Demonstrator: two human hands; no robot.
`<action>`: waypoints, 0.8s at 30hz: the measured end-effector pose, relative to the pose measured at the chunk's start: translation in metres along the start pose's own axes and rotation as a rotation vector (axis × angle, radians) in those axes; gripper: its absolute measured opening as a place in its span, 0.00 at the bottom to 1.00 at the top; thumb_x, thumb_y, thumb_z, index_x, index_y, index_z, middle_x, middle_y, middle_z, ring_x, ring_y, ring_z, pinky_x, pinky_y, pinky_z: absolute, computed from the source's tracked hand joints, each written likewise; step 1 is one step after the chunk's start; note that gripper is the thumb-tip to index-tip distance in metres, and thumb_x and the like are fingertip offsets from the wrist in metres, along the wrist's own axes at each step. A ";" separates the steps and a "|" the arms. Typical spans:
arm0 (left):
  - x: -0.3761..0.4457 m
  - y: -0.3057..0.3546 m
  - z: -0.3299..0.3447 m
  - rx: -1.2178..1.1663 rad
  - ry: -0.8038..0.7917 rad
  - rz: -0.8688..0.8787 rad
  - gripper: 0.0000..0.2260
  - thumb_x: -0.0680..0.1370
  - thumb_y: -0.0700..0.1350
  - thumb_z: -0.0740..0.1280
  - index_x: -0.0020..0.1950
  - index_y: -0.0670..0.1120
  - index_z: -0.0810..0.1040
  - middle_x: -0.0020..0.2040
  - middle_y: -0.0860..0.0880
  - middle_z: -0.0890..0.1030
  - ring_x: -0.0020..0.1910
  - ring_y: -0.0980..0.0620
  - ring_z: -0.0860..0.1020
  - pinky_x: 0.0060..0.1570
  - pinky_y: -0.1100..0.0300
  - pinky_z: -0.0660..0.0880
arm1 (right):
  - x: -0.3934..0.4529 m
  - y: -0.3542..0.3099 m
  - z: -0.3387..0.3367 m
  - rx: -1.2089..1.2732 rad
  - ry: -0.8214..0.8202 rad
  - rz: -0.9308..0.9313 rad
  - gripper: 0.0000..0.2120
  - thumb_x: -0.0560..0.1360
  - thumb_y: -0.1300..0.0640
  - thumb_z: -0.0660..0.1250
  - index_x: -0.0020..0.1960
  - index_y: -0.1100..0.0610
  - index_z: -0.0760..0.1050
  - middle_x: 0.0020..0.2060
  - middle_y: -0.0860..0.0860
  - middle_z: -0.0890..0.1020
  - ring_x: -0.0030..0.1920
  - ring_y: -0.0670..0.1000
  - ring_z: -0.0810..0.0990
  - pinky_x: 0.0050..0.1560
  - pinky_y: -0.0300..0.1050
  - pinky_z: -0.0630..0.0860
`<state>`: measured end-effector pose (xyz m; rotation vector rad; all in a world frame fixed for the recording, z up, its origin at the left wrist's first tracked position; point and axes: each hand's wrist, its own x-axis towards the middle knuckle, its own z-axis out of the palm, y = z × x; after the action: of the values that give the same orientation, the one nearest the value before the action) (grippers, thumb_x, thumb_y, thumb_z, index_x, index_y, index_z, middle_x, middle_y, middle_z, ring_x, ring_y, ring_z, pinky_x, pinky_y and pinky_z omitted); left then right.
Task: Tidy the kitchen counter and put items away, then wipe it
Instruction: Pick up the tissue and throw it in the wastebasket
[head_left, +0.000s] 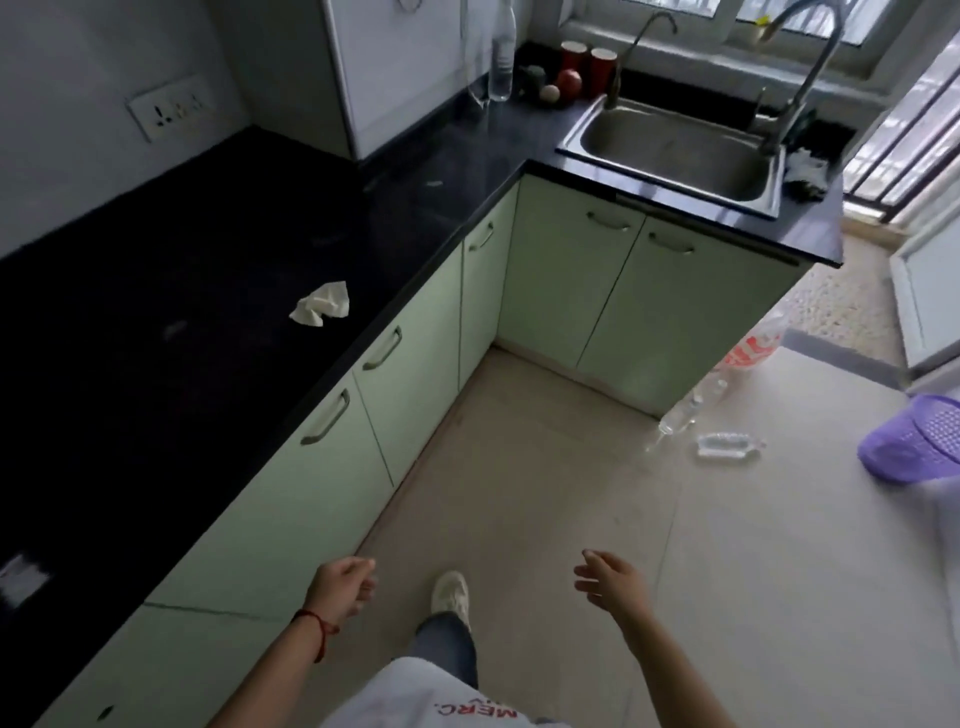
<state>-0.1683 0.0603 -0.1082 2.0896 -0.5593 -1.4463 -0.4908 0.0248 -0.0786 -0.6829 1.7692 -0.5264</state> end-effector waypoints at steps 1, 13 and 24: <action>0.011 0.017 0.004 -0.003 -0.003 0.011 0.11 0.77 0.38 0.63 0.35 0.43 0.75 0.31 0.44 0.77 0.29 0.50 0.73 0.30 0.62 0.67 | 0.010 -0.011 0.002 -0.010 -0.006 0.010 0.13 0.79 0.62 0.58 0.59 0.69 0.72 0.48 0.66 0.79 0.39 0.55 0.76 0.33 0.42 0.67; 0.078 0.205 0.019 0.037 0.048 0.306 0.11 0.76 0.41 0.64 0.34 0.51 0.75 0.33 0.48 0.78 0.38 0.49 0.76 0.40 0.58 0.71 | 0.122 -0.143 0.031 -0.086 -0.114 0.032 0.12 0.78 0.61 0.60 0.56 0.68 0.74 0.41 0.59 0.79 0.33 0.53 0.76 0.32 0.42 0.66; 0.086 0.247 -0.006 0.052 0.682 0.396 0.11 0.76 0.38 0.65 0.58 0.40 0.77 0.55 0.43 0.78 0.55 0.47 0.76 0.56 0.55 0.75 | 0.213 -0.311 0.131 -0.453 -0.523 -0.299 0.12 0.78 0.62 0.60 0.57 0.67 0.75 0.43 0.60 0.81 0.38 0.56 0.79 0.35 0.42 0.72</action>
<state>-0.1418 -0.1815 -0.0110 2.1751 -0.6714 -0.4570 -0.3546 -0.3500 -0.0621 -1.2871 1.2976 -0.1117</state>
